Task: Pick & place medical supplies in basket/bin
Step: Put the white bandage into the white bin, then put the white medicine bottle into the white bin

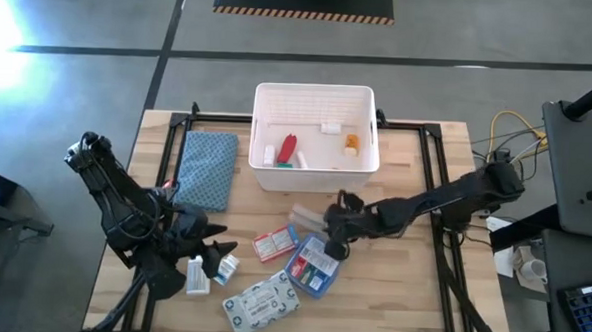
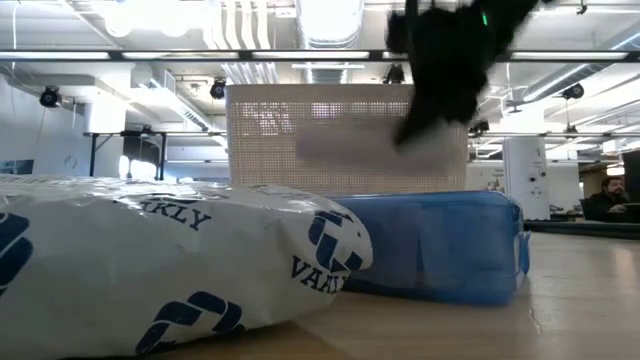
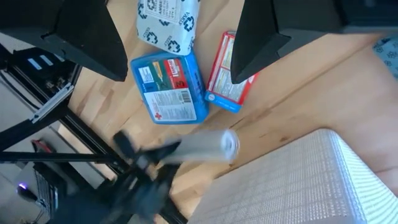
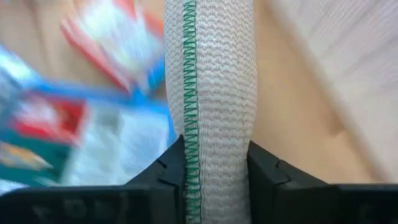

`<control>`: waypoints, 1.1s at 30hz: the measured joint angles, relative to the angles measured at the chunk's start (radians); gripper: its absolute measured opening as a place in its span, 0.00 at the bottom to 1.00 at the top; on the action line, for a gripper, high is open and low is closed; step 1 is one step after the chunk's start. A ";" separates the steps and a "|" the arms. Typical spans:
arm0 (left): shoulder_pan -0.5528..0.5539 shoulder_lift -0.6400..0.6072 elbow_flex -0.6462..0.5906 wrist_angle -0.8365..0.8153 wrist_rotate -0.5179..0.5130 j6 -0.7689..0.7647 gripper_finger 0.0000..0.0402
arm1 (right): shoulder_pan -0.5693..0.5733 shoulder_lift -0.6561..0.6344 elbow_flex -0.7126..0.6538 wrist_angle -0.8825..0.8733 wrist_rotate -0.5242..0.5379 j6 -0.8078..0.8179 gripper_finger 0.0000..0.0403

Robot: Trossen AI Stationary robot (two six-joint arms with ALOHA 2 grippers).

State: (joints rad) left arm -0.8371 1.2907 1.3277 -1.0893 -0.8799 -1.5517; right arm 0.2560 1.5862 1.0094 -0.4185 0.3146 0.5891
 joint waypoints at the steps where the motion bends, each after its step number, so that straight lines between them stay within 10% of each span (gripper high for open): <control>1: 0.000 0.000 0.000 0.000 0.000 0.006 0.66 | 0.002 -0.023 0.034 -0.018 0.018 -0.012 0.22; 8: 0.000 0.000 0.000 0.002 -0.008 0.009 0.66 | -0.031 -0.179 0.289 -0.021 0.265 -0.238 0.26; 20: 0.000 0.000 -0.024 0.021 -0.018 0.006 0.66 | -0.544 -0.053 0.451 -0.282 0.085 -0.305 0.60; 28: 0.000 0.000 -0.029 0.041 -0.007 0.005 0.66 | -0.486 -0.049 0.490 -0.277 0.075 -0.486 0.83; 33: 0.010 0.000 -0.045 -0.015 0.173 -0.138 0.66 | -0.380 -0.094 0.494 -0.294 0.094 -0.551 0.87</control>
State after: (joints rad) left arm -0.8274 1.2907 1.2828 -1.1045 -0.7065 -1.6895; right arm -0.1241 1.4917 1.5032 -0.7123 0.4087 0.0385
